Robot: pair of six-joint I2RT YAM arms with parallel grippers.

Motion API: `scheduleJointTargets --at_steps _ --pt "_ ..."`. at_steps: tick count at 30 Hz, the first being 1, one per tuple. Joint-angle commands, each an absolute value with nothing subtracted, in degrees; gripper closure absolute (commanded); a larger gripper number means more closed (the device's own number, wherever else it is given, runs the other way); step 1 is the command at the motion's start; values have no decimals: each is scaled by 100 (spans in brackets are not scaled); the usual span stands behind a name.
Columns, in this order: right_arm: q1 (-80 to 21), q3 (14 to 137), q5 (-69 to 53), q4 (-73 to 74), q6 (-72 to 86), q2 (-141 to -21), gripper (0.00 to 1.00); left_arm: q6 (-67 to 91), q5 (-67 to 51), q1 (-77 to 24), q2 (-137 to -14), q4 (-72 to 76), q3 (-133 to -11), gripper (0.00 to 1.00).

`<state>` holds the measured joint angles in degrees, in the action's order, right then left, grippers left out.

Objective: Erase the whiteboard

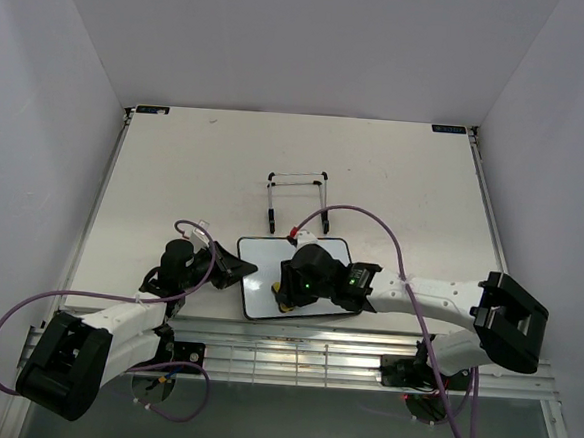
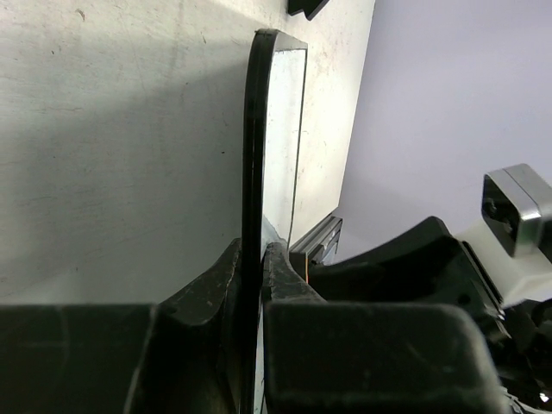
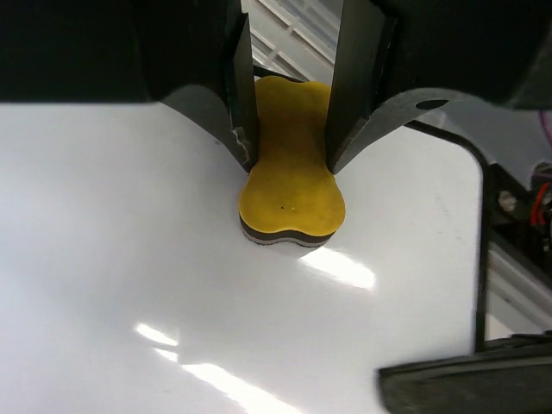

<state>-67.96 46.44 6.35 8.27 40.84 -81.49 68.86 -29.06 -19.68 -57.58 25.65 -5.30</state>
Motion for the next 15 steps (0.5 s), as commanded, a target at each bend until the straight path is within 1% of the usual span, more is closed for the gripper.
scheduleJointTargets --at_steps 1,4,7,15 --pt "-6750 3913 1494 2416 4297 -8324 77 7022 -2716 -1986 -5651 2628 -659 100" --pt "-6706 3823 1608 2610 4359 -8297 77 7022 -2733 -1986 -5625 2610 -659 100" --pt "-6811 4033 1371 2567 4237 -8358 78 7022 -2751 -1986 -5634 2610 -668 100" --pt "-7646 5500 1020 2286 4184 -9096 78 7075 -2707 -1986 -5590 2602 -694 100"
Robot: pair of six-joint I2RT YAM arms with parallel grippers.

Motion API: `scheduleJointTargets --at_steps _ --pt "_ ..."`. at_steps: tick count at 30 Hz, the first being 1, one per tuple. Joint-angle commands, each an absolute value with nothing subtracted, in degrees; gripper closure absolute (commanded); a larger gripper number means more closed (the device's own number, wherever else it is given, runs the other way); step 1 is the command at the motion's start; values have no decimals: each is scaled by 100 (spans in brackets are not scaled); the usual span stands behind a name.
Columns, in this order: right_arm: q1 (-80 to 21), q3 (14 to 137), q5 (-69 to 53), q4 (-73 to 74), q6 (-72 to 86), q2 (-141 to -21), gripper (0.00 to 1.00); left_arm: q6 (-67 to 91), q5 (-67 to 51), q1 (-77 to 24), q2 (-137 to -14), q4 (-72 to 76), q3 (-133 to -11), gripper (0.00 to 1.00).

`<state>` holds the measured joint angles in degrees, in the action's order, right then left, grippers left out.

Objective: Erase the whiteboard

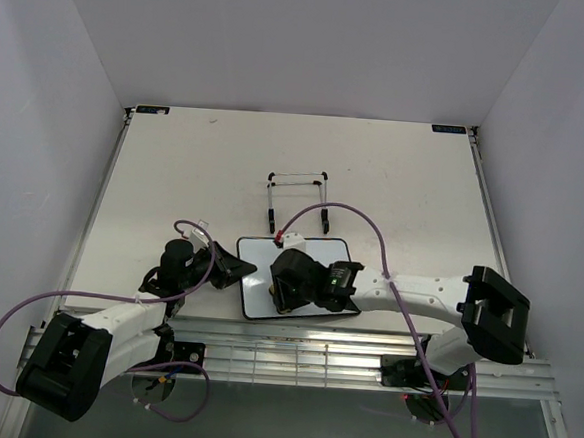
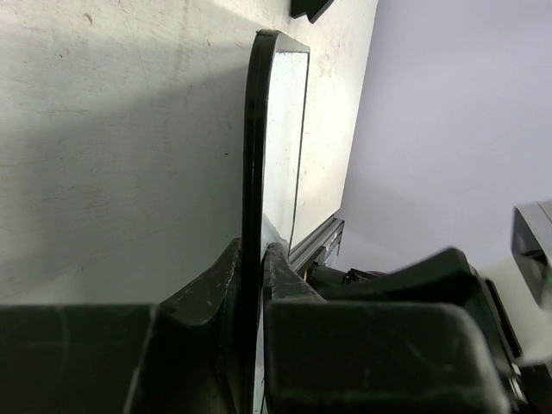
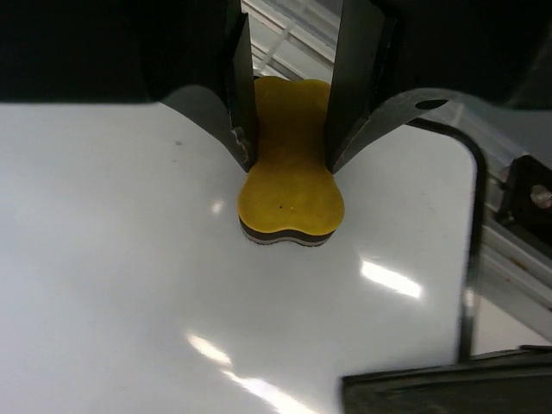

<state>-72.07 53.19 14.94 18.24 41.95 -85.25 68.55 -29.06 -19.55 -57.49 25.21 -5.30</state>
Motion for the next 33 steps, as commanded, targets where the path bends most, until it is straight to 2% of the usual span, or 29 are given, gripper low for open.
scheduleJointTargets --at_steps 1,8,13,24,28,33 --pt "-7681 5572 985 2233 4184 -9166 78 7075 -2707 -1986 -5590 2602 -694 100" --pt "-7752 5696 729 1916 4201 -9448 78 7119 -2690 -1986 -5493 2566 -668 100" --pt "-7454 5047 870 1890 4332 -9168 78 7137 -2680 -1986 -5397 2531 -642 100" --pt "-5459 2121 106 1371 4245 -7753 78 7040 -2576 -1986 -5230 2066 -712 100" --pt "-4966 1679 -395 1309 4192 -7033 78 6970 -2155 -1951 -4958 1443 -861 100" --pt "-4852 1898 -325 1861 4237 -6847 78 6865 -1714 -1890 -4545 590 -1150 100"
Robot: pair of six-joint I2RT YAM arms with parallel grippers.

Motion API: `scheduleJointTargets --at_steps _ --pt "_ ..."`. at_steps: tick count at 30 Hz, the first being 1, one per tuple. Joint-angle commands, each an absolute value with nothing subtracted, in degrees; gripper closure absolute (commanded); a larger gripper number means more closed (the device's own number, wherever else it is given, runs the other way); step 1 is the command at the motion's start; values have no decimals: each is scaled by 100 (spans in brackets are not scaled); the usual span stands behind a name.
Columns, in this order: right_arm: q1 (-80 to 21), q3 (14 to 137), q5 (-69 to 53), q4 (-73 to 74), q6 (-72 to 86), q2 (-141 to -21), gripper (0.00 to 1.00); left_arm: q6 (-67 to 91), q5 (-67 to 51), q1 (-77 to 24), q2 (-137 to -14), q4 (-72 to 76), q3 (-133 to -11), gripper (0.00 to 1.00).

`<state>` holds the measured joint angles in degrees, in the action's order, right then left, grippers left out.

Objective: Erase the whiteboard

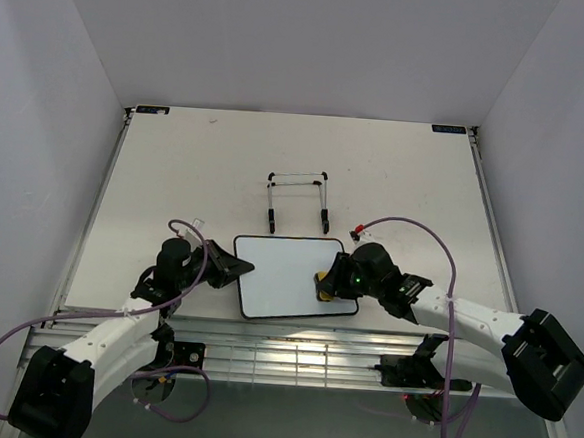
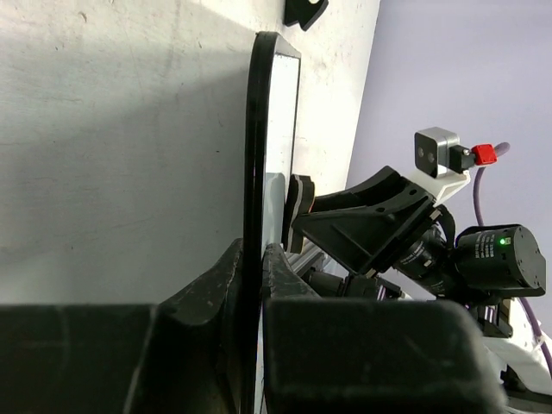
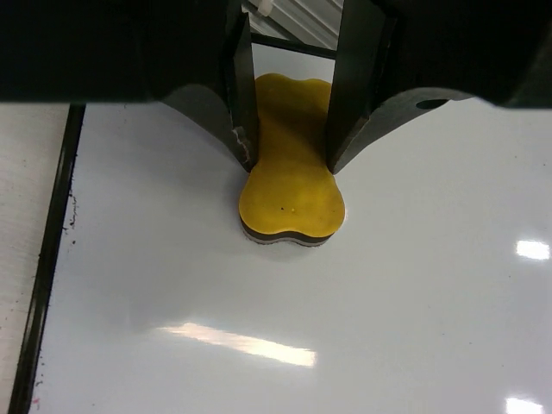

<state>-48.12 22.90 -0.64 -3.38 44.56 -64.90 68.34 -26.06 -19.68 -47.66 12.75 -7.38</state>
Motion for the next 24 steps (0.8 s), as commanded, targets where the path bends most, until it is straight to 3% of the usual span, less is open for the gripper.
scheduleJointTargets --at_steps 1,13,24 --pt "-4843 2012 -308 1942 4219 -6873 79 6829 -1662 -1881 -4466 476 -1212 100" --pt "-4843 2311 -536 2619 4157 -7155 79 6794 -510 -1872 -4113 -1177 -1862 100" --pt "-4781 2434 -852 3155 3974 -7372 76 6381 -492 -1872 -3692 -1942 -2127 100"
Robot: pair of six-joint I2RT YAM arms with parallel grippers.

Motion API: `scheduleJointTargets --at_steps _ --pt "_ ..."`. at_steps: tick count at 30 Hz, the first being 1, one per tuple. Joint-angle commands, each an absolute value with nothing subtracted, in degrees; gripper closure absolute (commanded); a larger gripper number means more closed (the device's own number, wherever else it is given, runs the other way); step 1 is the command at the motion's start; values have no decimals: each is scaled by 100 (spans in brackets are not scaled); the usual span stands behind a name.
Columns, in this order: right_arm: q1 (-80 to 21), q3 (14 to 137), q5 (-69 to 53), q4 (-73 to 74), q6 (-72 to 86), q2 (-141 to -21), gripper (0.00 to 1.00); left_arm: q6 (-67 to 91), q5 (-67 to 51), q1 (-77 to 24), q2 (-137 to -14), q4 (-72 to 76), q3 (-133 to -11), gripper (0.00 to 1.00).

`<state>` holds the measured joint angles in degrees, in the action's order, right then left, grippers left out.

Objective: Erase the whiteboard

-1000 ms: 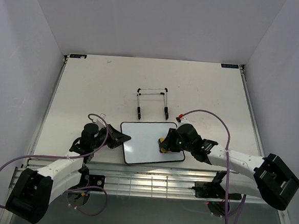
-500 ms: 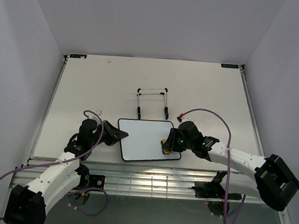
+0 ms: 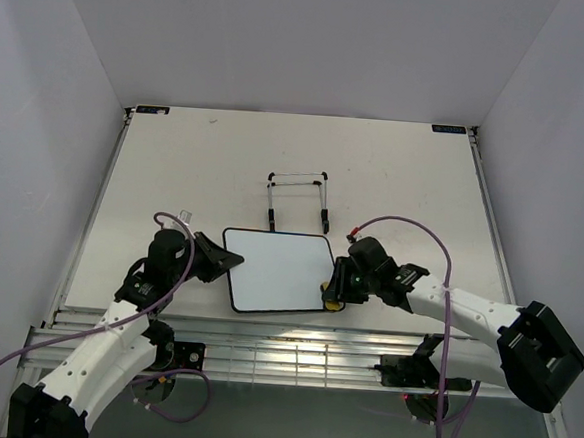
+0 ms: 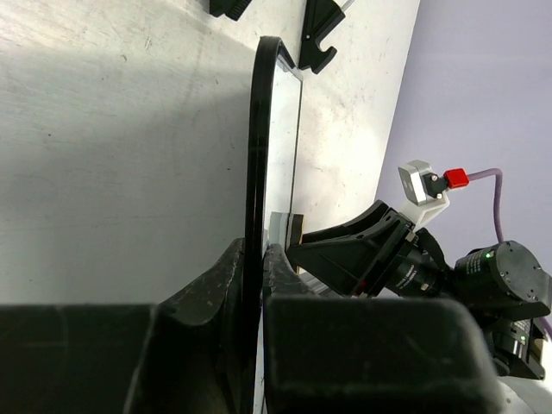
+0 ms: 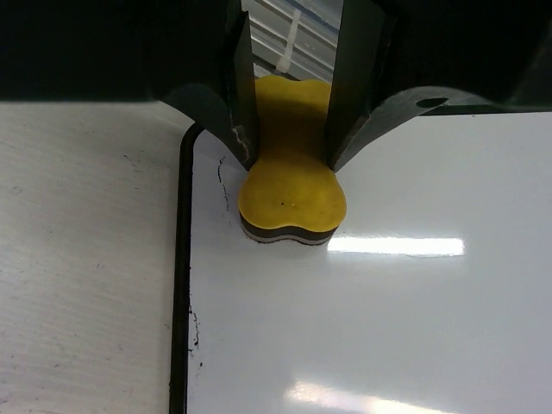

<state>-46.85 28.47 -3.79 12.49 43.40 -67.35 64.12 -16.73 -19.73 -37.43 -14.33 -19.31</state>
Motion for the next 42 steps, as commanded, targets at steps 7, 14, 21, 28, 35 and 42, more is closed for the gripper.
scheduleJointTargets --at_steps 7,14,21,28,35,42 --pt "-4141 2777 -1318 2892 3192 -8156 77 6275 -606 -1872 -3191 -2496 -2162 100" --pt "-3753 2786 -1864 3171 2725 -8341 77 6275 -589 -1872 -2743 -2830 -2153 100" --pt "-3534 3277 -1424 3514 2435 -8718 78 6284 -721 -1872 -2479 -2944 -2162 100" --pt "-2489 4164 -765 4201 2110 -7850 79 6231 -519 -1881 -2031 -3498 -2311 100" --pt "-1758 5026 40 4438 1732 -7804 77 6267 -694 -1872 -2092 -3235 -2303 100" --pt "-1635 5089 1353 4131 1986 -8085 64 6029 -1678 -1872 -2145 -1768 -2294 100"
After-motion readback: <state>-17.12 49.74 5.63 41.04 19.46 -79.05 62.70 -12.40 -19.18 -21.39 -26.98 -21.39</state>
